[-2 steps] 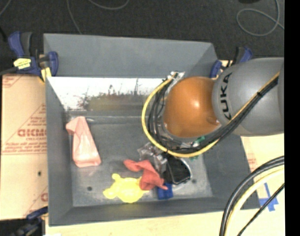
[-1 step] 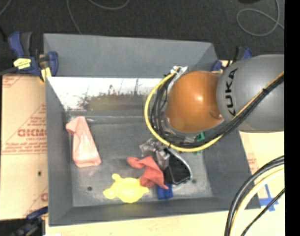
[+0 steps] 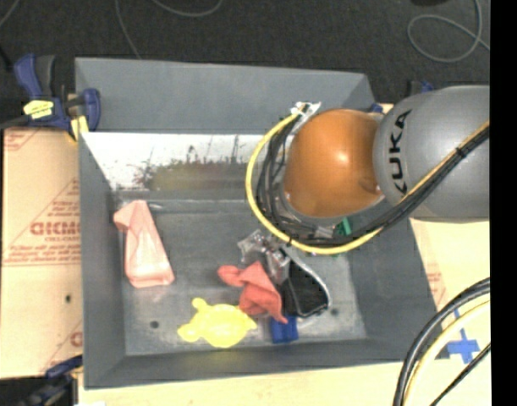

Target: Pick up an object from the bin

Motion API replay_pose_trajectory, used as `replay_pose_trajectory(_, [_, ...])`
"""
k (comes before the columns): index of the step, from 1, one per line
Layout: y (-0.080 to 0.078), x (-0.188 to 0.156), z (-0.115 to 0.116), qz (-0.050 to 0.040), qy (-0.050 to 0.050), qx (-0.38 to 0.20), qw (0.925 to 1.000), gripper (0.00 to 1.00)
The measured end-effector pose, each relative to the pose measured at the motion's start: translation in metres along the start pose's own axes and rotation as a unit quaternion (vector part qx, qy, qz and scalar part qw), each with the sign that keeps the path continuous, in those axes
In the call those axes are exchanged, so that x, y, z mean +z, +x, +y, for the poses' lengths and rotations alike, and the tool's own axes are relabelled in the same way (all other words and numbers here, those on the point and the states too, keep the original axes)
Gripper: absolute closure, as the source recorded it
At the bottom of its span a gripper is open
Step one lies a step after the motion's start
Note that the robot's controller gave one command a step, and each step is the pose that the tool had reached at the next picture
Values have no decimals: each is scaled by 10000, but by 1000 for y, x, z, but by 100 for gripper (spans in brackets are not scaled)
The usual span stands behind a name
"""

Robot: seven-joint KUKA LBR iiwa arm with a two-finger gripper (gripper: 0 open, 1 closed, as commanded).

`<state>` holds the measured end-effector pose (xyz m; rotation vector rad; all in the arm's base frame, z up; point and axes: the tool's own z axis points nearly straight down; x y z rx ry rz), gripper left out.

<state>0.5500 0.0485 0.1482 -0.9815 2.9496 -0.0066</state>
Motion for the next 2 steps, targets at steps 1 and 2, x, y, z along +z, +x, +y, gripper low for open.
replay_pose_trajectory(1, [5,-16,-4,-19,0,147,9999,100])
replay_pose_trajectory(2, [-5,-52,-7,3,-1,150,9999,100])
